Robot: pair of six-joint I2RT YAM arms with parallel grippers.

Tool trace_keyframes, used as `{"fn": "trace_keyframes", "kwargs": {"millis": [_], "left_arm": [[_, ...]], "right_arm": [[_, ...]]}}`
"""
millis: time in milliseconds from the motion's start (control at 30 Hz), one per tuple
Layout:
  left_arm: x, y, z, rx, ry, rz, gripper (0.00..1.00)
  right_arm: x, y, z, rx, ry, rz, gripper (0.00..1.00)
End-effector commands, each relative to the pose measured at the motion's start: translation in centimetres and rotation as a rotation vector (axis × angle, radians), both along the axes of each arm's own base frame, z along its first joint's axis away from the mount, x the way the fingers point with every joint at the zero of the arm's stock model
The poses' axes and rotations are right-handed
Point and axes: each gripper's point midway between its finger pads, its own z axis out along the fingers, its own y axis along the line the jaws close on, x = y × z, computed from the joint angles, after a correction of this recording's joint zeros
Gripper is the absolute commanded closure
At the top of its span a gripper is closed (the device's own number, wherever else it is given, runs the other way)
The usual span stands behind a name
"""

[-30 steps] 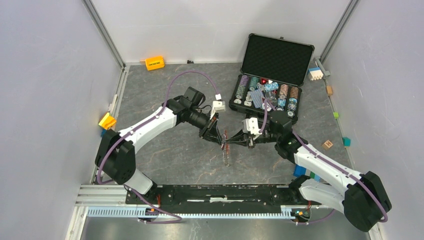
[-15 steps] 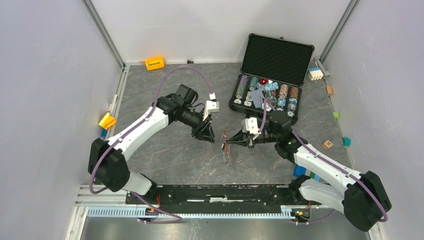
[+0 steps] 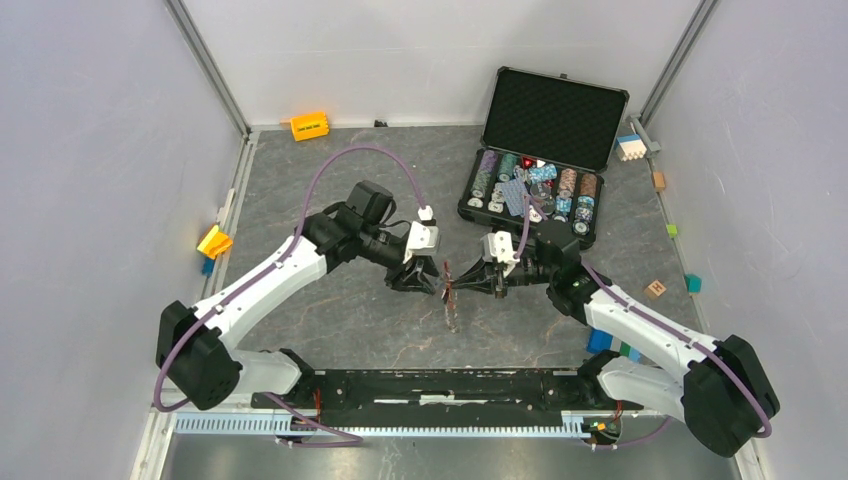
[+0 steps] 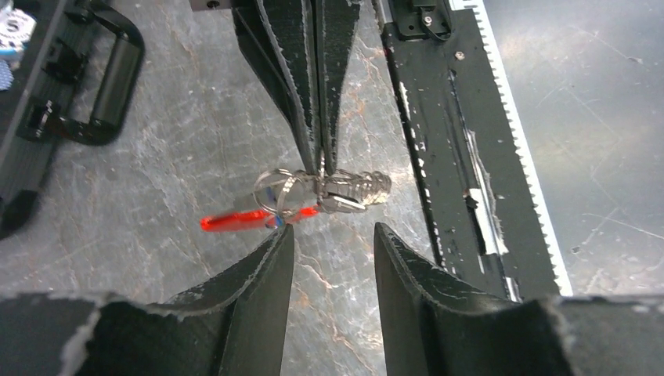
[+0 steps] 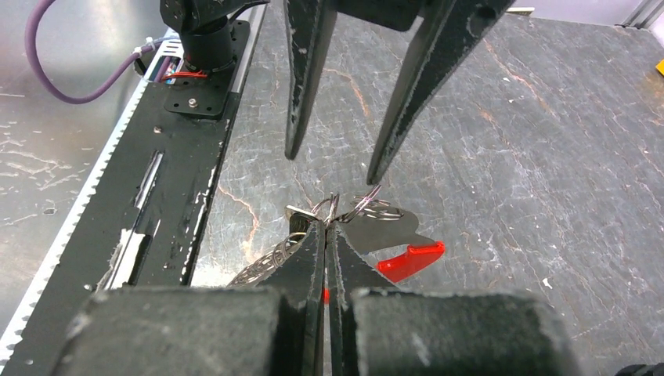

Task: Put the keys on the keyring

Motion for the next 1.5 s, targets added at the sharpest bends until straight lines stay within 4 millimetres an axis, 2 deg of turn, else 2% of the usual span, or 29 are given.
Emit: {"fn": "trace_keyframes", "kwargs": {"millis": [0,167,433,633,833,933,1067,1267,1467], "left_arm": [[1.6,-2.0,1.2,-0.119,-0.157,-0.04,0.51],[1.7,-2.6,1.4,-0.179,-0.178,-0.047,0.56],[0.8,-2.3,0.2,-0.177,-0.17,-0.077,0.59],[1.3,-1.2,0.5,-0.142,-0.253,-0.03,0.49],[1.9,0.6,1.8,-0.094,-0.364,0.031,0.41],[1.5,1.0,2.5,-0.105,-0.383,0.036,0.34],[1.0,0.9,2.3,-0.11,-0.355,0.028,0.32],[-0.8,0.1,1.3,-0.153,-0.282,-0.077,0.43],[-0.5,-1.1,0.7,-0.166,-0.243,-0.122,0.56]], "right_arm": [[0.0,0.5,2.6,0.064,-0.054,0.032,1.0],[0.0,0.5,2.5,0.064,-0.05,0.036,1.0],[0.3,0.4,2.5,0.061,-0.049,0.018,1.0],[0.6,0.4,2.3,0.056,-0.046,0.005,1.0],[1.0,0.3,2.0,0.048,-0.032,-0.009,1.0],[1.0,0.3,1.9,0.047,-0.028,-0.009,1.0],[1.1,0.4,1.8,0.045,-0.019,-0.008,1.0],[1.0,0.4,1.8,0.048,-0.011,0.004,1.0],[0.8,0.5,1.8,0.051,-0.009,0.016,1.0]]}}
